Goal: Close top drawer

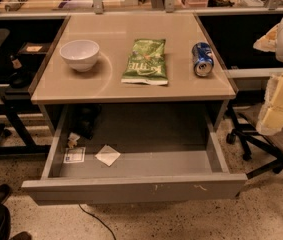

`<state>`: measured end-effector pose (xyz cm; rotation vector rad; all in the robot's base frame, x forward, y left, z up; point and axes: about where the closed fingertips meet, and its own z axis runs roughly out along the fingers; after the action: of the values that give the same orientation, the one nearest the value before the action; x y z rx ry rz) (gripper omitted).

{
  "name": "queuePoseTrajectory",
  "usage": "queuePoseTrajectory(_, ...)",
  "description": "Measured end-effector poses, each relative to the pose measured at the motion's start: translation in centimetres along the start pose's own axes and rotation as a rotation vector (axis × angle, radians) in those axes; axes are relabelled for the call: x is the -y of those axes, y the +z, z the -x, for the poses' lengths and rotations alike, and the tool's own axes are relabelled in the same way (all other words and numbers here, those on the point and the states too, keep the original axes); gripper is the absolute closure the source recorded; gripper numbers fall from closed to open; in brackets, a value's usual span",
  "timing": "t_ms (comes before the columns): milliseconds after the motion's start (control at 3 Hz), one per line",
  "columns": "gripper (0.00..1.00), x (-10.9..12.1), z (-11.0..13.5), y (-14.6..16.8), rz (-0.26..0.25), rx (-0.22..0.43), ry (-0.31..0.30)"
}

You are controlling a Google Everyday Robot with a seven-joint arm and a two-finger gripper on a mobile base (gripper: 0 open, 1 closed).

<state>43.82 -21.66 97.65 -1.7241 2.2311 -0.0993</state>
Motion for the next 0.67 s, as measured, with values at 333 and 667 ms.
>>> queuePoseTrajectory(333, 0.0, 0.0, 0.0, 0.0, 0.0, 0.0, 0.0)
queuePoseTrajectory(667, 0.18, 0.0, 0.0, 0.0, 0.0, 0.0, 0.0)
